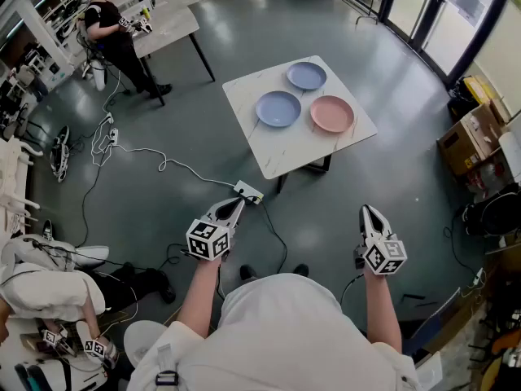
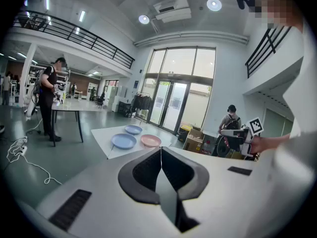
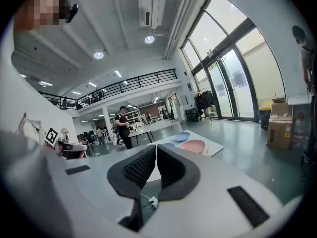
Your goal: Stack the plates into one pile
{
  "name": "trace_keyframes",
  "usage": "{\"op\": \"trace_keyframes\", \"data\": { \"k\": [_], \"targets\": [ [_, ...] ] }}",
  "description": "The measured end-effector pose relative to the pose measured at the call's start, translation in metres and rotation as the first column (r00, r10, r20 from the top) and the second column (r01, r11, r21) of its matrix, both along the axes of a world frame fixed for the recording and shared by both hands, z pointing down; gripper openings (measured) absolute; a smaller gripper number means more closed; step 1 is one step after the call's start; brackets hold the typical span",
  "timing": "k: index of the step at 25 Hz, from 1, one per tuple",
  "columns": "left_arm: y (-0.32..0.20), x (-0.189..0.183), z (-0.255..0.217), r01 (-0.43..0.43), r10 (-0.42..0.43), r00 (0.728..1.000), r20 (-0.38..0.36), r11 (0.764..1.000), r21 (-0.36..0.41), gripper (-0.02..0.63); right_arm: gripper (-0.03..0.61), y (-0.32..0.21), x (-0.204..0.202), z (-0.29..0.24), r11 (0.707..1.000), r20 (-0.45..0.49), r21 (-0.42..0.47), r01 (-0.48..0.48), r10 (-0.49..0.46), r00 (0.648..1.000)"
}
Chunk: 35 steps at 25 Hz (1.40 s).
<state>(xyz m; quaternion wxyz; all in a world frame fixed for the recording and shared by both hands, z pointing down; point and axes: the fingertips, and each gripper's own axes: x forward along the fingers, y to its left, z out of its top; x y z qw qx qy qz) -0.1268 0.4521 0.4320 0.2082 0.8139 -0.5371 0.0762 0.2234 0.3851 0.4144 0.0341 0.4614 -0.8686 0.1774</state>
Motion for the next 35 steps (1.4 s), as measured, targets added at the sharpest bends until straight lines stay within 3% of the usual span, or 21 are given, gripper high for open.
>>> {"op": "trace_keyframes", "data": {
  "k": [19,35],
  "targets": [
    [0.003,0.017,0.007,0.022,-0.022,1.000,0.018,1.000,-0.021,0.014,0.029,-0.006,0.012,0.007,0.999,0.041,-0.026,0.022,-0.021,0.999],
    [0.005,0.074,0.029,0.146,-0.146,0.989,0.013,0.989,-0.027,0.014,0.029,-0.036,0.062,0.035,0.989,0.021,-0.056,0.133,-0.132,0.991]
  ]
}}
